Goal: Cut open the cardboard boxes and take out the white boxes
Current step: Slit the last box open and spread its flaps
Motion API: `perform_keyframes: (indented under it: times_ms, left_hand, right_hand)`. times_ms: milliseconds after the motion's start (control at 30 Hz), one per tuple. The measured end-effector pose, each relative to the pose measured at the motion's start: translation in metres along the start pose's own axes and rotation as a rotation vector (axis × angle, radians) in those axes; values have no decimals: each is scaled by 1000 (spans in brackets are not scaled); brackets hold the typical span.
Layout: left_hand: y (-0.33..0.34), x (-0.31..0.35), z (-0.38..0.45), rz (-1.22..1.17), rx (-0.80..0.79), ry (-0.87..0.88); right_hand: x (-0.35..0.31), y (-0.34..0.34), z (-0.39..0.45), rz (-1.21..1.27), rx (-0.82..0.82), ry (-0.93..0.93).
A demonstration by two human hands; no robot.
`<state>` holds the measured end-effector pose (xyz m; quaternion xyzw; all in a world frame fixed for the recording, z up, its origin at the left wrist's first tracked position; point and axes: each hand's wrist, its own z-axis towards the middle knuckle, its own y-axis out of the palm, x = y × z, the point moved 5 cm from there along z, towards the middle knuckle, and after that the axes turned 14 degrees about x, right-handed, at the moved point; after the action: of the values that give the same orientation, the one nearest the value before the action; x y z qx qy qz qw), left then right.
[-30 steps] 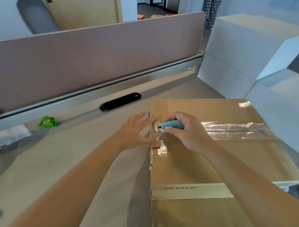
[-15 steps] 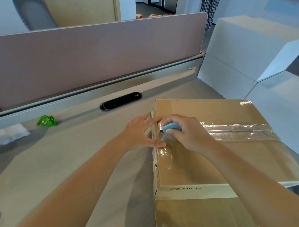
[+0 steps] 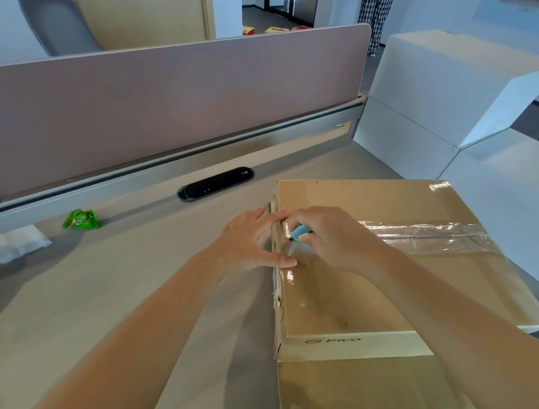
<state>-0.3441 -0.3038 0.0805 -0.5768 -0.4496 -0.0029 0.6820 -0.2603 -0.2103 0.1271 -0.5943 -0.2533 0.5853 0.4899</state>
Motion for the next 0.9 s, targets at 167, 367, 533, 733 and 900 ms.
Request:
perform_keyframes:
  times_ms: [167, 367, 533, 733, 900]
  left_hand:
    - [0, -1, 1, 30, 10, 25]
    - [-2, 4, 0, 71, 13, 28]
    - [-5, 8, -5, 29, 3, -3]
    - [-5, 10, -4, 34, -14, 10]
    - [-6, 22, 2, 181, -14, -39]
  right_hand:
    - [3, -5, 0, -73, -40, -9]
    - [9, -10, -3, -88, -30, -27]
    - [20, -16, -5, -162, -41, 5]
    - [67, -47, -24, -184, -28, 169]
    - [77, -53, -28, -84, 80, 155]
